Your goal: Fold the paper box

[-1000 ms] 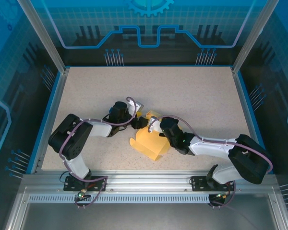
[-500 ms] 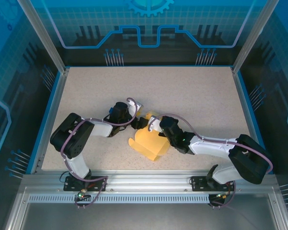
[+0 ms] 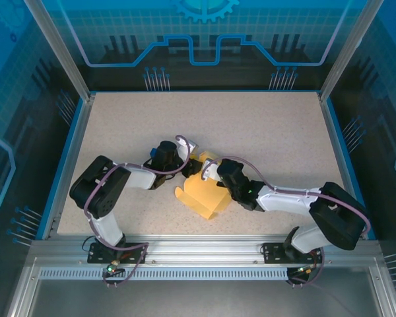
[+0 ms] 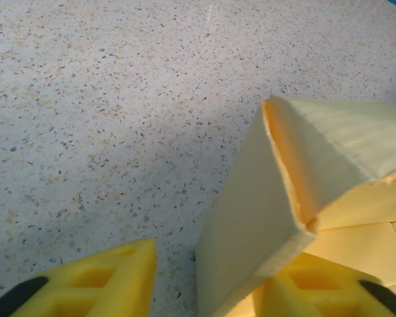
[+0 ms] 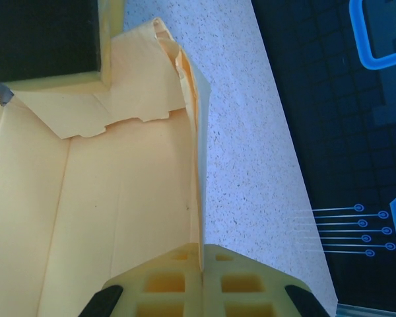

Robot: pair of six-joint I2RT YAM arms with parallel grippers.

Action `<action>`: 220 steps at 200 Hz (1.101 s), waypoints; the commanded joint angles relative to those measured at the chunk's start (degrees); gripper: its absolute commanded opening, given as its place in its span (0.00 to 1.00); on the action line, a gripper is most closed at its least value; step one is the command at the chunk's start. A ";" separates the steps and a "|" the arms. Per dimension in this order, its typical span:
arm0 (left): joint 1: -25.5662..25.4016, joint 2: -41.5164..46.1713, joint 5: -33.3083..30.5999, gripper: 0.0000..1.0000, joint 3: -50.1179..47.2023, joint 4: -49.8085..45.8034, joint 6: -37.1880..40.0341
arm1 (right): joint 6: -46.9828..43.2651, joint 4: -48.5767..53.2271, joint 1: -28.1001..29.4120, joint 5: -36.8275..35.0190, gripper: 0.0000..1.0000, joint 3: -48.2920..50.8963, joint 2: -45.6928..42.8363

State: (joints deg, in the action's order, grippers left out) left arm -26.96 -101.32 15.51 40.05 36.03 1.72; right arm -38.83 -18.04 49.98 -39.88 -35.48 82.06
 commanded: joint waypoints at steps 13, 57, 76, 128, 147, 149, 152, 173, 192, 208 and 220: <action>0.51 -0.94 -1.68 0.33 -0.55 3.67 1.50 | -0.73 1.37 0.65 -0.30 0.07 -1.59 0.22; 0.28 -0.41 -2.10 0.26 -0.78 2.81 3.22 | 1.50 5.65 -0.31 2.05 0.16 -3.66 -1.68; 0.11 -0.36 -2.16 0.26 -0.64 2.38 3.52 | 2.00 7.39 -0.78 2.61 0.20 -4.67 -1.83; -0.41 -0.28 -2.68 0.25 -0.24 1.26 3.73 | 2.11 9.40 -1.02 2.26 0.27 -6.98 -0.64; -0.46 -0.28 -2.53 0.25 -0.16 1.18 3.67 | 1.68 9.69 -1.15 2.09 0.28 -7.82 0.02; -0.53 -0.26 -2.55 0.25 -0.22 1.15 3.61 | 1.57 9.69 -1.19 2.09 0.28 -7.88 0.13; -0.52 -0.28 -2.53 0.25 -0.12 1.20 3.60 | 1.38 9.69 -1.14 2.00 0.28 -7.93 0.26; -0.58 -0.26 -2.54 0.25 -0.06 1.19 3.55 | 0.35 9.59 -1.19 1.60 0.26 -8.87 1.48; -0.57 -0.23 -2.58 0.25 -0.06 1.15 3.47 | -0.83 9.34 -1.15 1.04 0.18 -9.32 2.60; -0.58 -0.17 -2.51 0.25 -0.11 1.12 3.34 | -1.75 9.03 -1.18 0.36 0.13 -9.60 3.51; -0.57 -0.14 -2.49 0.25 -0.11 1.16 3.20 | -2.52 8.52 -1.04 -0.31 0.09 -9.56 3.88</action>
State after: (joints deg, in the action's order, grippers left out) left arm -27.18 -101.36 13.65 40.03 37.60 3.62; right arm -39.59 -9.39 49.45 -38.59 -43.51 84.82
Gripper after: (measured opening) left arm 0.251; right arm 0.124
